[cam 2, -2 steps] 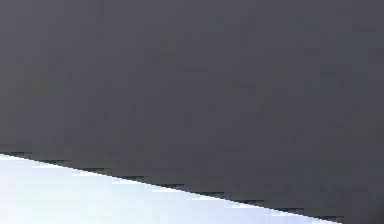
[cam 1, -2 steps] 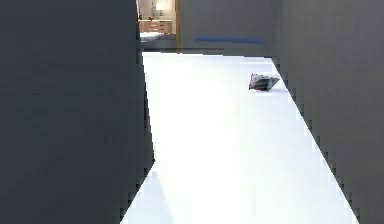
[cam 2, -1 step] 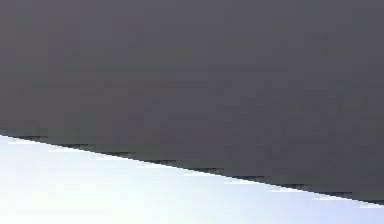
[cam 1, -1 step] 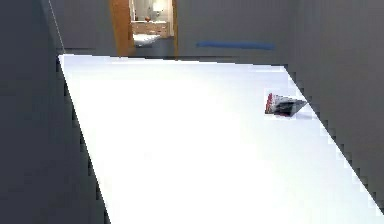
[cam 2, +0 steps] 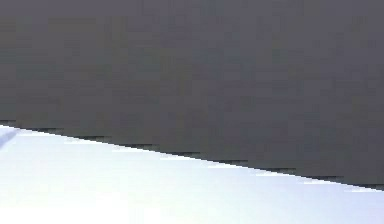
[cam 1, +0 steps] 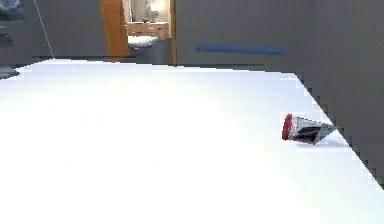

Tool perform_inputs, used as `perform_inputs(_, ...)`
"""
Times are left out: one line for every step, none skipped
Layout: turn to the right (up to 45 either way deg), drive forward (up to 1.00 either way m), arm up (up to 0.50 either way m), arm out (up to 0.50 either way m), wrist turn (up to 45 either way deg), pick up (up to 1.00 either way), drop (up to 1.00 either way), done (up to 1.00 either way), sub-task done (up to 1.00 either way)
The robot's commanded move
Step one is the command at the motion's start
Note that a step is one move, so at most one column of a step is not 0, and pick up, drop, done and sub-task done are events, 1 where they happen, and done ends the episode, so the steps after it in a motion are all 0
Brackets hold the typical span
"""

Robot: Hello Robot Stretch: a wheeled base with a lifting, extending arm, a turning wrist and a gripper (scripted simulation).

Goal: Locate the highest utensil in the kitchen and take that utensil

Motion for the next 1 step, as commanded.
perform_inputs(-6.0,0.00,0.00,0.00,0.0,0.00,0.00,0.00,0.00)
